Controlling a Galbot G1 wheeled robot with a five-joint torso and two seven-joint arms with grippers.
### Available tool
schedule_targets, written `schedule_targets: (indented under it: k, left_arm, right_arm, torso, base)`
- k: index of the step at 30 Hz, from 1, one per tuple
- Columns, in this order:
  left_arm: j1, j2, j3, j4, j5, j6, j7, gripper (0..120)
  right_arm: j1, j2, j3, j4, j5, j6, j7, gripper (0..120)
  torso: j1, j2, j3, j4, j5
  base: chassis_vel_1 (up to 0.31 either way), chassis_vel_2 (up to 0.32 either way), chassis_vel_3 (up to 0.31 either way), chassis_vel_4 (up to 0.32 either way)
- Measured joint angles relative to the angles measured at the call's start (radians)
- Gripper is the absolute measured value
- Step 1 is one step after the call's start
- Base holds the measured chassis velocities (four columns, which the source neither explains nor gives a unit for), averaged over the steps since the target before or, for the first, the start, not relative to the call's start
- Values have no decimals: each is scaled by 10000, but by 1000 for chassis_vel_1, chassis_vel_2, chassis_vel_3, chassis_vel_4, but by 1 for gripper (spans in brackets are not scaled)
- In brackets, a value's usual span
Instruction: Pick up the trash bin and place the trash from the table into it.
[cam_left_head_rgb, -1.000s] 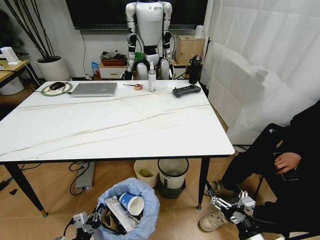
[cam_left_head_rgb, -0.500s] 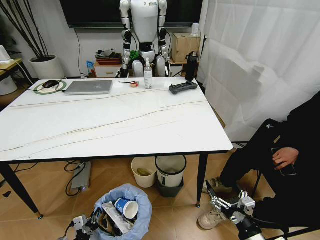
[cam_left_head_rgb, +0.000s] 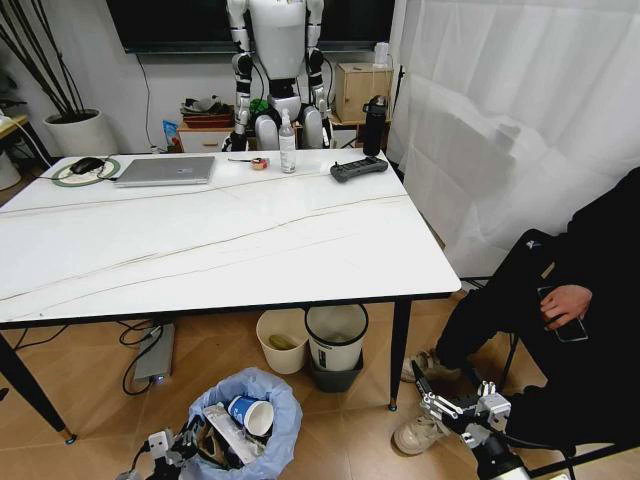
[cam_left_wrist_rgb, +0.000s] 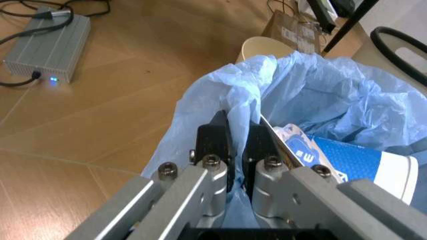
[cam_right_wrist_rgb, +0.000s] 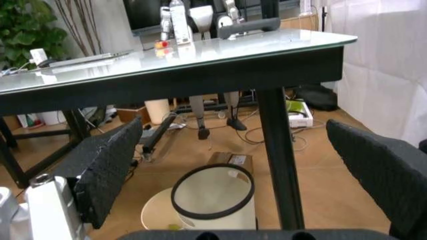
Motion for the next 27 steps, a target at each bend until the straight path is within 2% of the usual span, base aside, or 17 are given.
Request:
schedule_targets:
  k: [9,18,27]
  left_arm:
    - [111,1,-71,-149,-111,-6,-113,0]
    - [113,-26,-93,-156,-125,-13,-123,0]
    - [94,-100,-109,-79,-69,-18,-138,0]
  right_arm:
    - [0,0,0,0,0,0,0,100]
    - [0,0,0,0,0,0,0,100]
    - [0,0,0,0,0,0,0,100]
  torso:
    - [-184,-417,-235,0,1]
    - [-262,-606,-345,-1,2]
    - [-467,-1076,-611,0,1]
  base:
    - [0,0,0,0]
    - [0,0,0,0]
    - [0,0,0,0]
